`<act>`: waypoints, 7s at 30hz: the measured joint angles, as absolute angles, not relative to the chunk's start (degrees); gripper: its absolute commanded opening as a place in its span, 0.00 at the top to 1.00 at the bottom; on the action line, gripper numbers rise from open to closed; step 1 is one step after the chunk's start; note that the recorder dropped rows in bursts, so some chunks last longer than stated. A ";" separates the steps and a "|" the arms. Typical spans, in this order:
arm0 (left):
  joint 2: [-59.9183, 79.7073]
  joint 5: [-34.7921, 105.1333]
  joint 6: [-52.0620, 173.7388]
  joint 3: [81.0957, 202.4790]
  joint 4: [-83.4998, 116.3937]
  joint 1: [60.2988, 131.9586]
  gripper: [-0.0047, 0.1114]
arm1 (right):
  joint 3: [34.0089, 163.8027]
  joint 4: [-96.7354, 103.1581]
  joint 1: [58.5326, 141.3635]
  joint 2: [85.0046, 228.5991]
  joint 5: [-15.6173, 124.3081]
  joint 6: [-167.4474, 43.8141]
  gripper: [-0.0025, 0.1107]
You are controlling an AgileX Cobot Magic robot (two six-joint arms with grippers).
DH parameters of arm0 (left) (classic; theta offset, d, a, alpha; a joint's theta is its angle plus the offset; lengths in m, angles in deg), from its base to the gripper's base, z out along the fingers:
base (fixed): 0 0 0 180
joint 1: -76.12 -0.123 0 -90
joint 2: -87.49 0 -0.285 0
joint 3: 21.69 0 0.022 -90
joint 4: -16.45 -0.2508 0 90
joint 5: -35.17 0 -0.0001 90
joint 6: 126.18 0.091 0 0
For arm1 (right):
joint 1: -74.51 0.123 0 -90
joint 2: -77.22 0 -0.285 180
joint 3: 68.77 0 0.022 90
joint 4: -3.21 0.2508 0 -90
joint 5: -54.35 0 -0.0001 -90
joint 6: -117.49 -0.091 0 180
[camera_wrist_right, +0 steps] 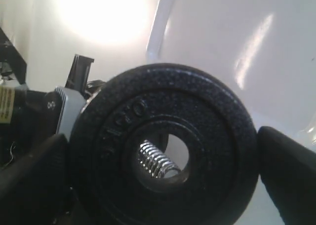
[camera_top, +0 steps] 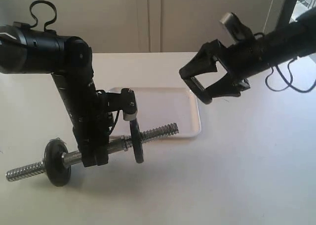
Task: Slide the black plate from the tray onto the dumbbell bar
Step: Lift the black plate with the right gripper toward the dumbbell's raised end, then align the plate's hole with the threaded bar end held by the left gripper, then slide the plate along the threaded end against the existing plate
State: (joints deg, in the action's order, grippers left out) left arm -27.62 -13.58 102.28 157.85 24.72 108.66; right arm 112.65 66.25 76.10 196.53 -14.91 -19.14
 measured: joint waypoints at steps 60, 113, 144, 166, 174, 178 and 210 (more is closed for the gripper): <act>-25.96 -15.28 101.69 157.63 27.10 108.35 0.96 | 84.31 97.84 80.49 193.56 -10.38 5.57 0.98; -26.27 -14.86 101.81 157.63 28.98 108.46 0.96 | 86.95 89.35 78.09 190.49 -12.06 3.50 0.98; -26.40 -14.85 102.31 157.63 28.87 108.65 0.96 | 86.95 91.42 81.82 195.13 -12.07 3.50 0.98; -26.40 -14.41 103.71 157.63 31.99 108.65 0.96 | 86.95 94.77 88.56 195.35 -7.96 3.86 0.95; -26.40 -14.41 103.71 157.63 31.99 108.65 0.96 | 86.95 94.97 88.79 195.35 -7.83 3.50 0.45; -26.40 -14.41 103.71 157.63 31.99 108.65 0.96 | 86.95 94.82 88.79 195.35 -7.83 3.50 0.27; -26.40 -14.63 103.98 157.63 31.99 108.70 0.96 | 86.95 93.92 88.79 195.35 -9.22 6.59 0.05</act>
State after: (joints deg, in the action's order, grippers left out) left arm -26.40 -14.63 103.98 157.63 31.99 108.70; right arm 86.95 93.92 88.79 195.35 -9.22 6.59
